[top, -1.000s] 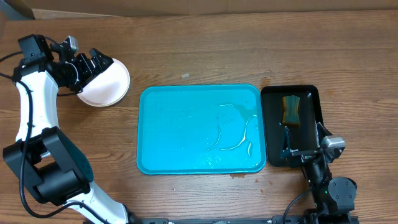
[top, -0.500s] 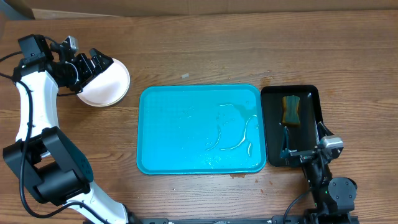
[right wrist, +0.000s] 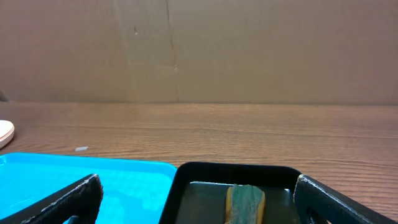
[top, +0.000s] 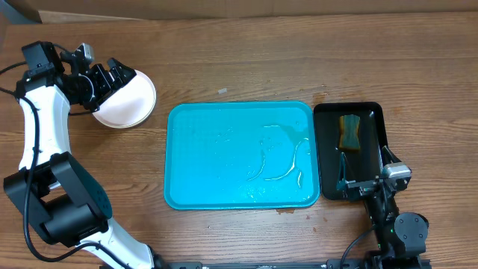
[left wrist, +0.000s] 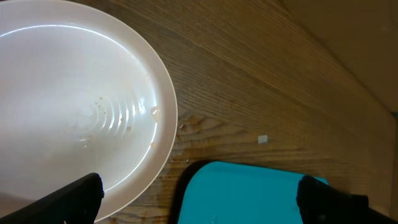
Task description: Clean dirty plates on tray and stack at the side
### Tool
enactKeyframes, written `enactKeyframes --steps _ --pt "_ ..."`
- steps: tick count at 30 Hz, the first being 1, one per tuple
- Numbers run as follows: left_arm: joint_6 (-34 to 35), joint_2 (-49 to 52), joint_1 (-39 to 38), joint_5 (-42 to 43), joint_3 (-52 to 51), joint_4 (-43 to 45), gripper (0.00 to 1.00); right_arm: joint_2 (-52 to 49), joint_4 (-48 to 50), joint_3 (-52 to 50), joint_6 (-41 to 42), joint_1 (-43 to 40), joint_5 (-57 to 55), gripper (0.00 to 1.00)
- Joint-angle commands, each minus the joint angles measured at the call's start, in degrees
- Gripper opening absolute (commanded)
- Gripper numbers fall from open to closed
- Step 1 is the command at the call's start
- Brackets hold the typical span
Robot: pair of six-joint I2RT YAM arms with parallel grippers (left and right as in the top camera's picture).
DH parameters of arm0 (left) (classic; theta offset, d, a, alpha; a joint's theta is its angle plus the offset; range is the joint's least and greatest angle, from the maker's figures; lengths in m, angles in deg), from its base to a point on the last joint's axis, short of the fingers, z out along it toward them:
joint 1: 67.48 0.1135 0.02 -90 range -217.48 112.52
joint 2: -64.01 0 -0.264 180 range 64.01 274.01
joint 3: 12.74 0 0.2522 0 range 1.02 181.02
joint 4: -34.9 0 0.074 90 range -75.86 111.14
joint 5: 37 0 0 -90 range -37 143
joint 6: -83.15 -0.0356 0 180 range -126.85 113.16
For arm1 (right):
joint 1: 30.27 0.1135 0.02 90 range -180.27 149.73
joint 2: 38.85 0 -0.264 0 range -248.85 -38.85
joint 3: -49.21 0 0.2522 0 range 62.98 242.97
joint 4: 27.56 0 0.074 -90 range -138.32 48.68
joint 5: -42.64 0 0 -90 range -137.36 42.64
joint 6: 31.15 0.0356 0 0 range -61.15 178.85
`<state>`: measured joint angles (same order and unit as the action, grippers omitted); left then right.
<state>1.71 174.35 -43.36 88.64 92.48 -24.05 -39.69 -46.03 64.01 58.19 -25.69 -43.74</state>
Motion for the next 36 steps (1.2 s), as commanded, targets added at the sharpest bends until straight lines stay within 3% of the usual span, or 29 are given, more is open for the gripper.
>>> enactKeyframes --steps 1,14,20,27,36 --pt "-0.4 -1.0 0.1 1.2 0.9 0.0 1.00 0.7 0.2 -0.6 -0.5 -0.2 -0.6 1.00" --pt "-0.4 -1.0 -0.1 0.8 0.9 0.0 1.00 0.7 0.2 -0.6 -0.5 -0.2 -0.6 1.00" --pt "-0.4 -3.5 -2.4 -8.8 0.9 0.0 1.00 0.7 0.2 -0.6 -0.5 -0.2 -0.6 1.00" --pt "-0.4 -16.5 -11.5 -26.7 0.9 0.0 1.00 0.7 0.2 -0.6 -0.5 -0.2 -0.6 1.00" --pt "-0.4 -38.0 -24.0 -27.7 0.9 0.0 1.00 0.7 0.2 -0.6 -0.5 -0.2 -0.6 1.00"
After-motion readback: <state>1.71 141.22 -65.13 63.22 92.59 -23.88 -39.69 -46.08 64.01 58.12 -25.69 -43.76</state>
